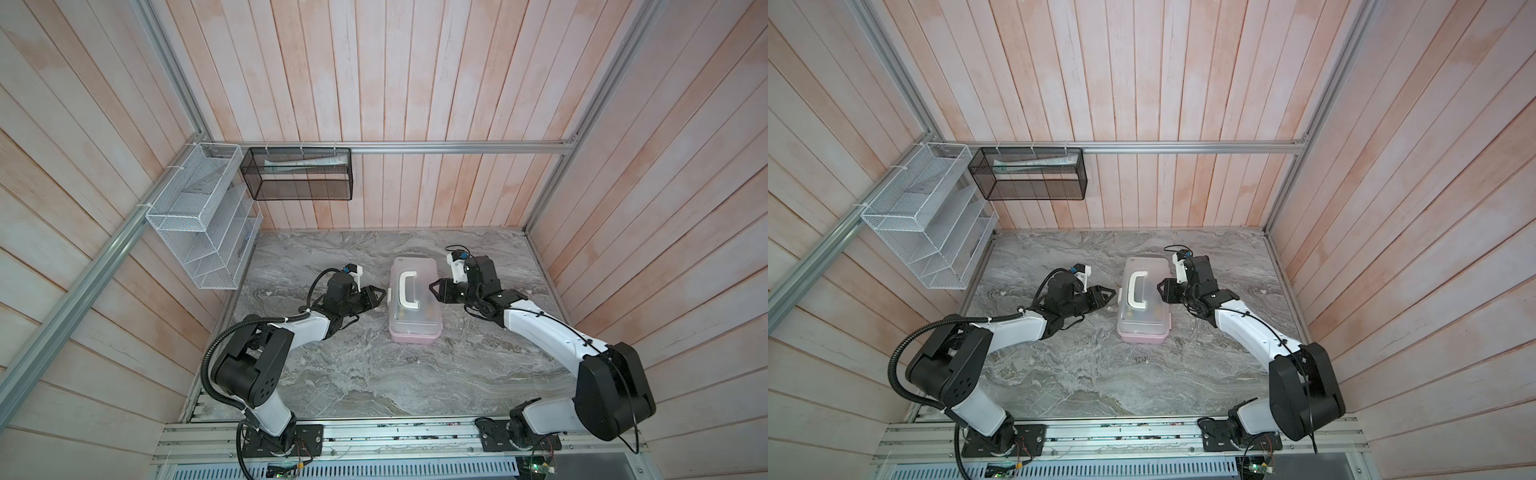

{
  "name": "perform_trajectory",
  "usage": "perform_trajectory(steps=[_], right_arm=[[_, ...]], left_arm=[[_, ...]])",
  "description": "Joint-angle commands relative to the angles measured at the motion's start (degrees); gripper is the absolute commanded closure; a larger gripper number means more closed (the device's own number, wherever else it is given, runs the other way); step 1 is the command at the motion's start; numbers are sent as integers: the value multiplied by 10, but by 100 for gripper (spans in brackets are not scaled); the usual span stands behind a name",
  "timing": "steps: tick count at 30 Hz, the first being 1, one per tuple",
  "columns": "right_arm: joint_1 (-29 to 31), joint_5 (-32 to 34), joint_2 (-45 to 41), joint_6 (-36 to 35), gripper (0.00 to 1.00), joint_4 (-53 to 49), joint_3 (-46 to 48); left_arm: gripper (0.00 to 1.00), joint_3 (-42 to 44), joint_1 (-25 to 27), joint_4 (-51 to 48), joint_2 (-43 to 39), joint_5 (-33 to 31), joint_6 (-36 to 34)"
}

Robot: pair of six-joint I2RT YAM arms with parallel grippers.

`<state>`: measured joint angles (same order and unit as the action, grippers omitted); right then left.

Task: Pack the tool kit
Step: 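Open both grippers and draw them back from the closed box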

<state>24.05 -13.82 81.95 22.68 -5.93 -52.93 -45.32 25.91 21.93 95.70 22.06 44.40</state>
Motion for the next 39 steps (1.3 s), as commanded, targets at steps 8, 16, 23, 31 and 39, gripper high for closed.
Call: perform_trajectory(steps=[8,16,23,31,39], right_arm=[[-2,-95,46,-12,61,55,12],[-2,-99,51,-14,63,53,10],[-2,-113,60,-12,66,60,8],[-6,-69,49,-17,66,48,0],[-31,-44,-24,-3,64,58,4]], left_arm=[[58,-11,-2,37,26,13,5],[69,-17,-2,46,49,18,9],[78,-28,2,65,70,38,18],[67,-18,-13,13,20,2,8],[51,-24,-21,-86,-93,-80,-49]])
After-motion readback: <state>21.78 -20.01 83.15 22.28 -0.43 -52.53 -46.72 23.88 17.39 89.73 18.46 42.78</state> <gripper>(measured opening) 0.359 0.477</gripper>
